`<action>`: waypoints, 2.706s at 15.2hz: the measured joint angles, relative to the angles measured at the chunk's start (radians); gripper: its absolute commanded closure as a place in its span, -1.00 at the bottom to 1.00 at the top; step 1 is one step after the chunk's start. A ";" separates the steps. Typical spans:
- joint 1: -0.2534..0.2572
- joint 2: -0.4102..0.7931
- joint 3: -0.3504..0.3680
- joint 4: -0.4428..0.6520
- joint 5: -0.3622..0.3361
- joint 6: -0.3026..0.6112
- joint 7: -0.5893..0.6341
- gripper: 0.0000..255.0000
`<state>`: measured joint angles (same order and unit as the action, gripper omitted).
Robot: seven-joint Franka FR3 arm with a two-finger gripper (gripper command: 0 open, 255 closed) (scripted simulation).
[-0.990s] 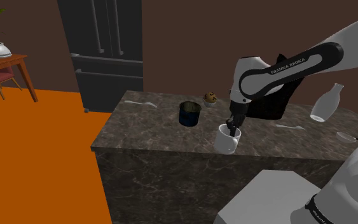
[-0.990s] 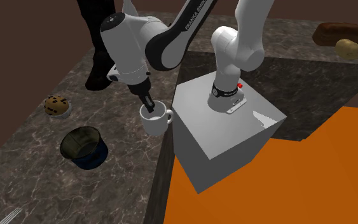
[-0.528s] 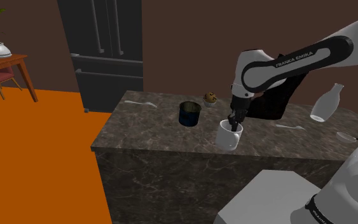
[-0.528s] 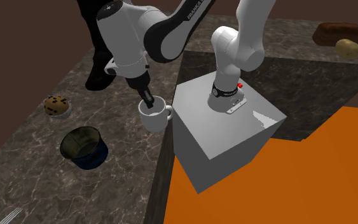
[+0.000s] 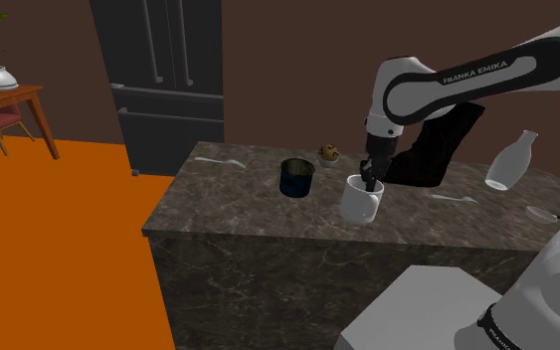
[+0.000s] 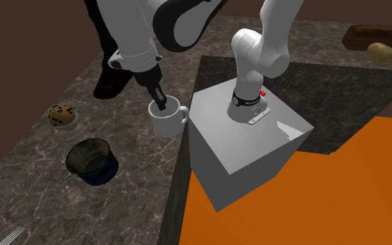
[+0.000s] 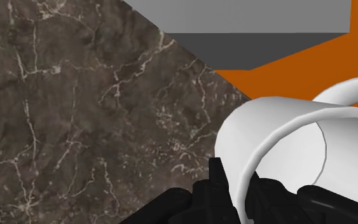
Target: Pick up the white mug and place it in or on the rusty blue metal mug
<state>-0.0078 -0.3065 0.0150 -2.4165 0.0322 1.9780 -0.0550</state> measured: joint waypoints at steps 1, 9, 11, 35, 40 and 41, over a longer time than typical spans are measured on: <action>0.001 -0.008 0.001 0.006 0.000 -0.015 0.002 1.00; -0.001 -0.041 -0.001 0.087 -0.002 -0.128 0.002 1.00; -0.002 -0.050 -0.003 0.104 -0.003 -0.154 0.000 1.00; -0.002 0.561 0.000 0.973 -0.011 -0.413 0.012 1.00; 0.004 0.799 0.001 1.342 -0.014 -0.544 0.020 1.00; 0.004 0.812 0.002 1.349 -0.014 -0.538 0.021 1.00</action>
<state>-0.0033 0.5051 0.0166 -1.0672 0.0178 1.4396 -0.0338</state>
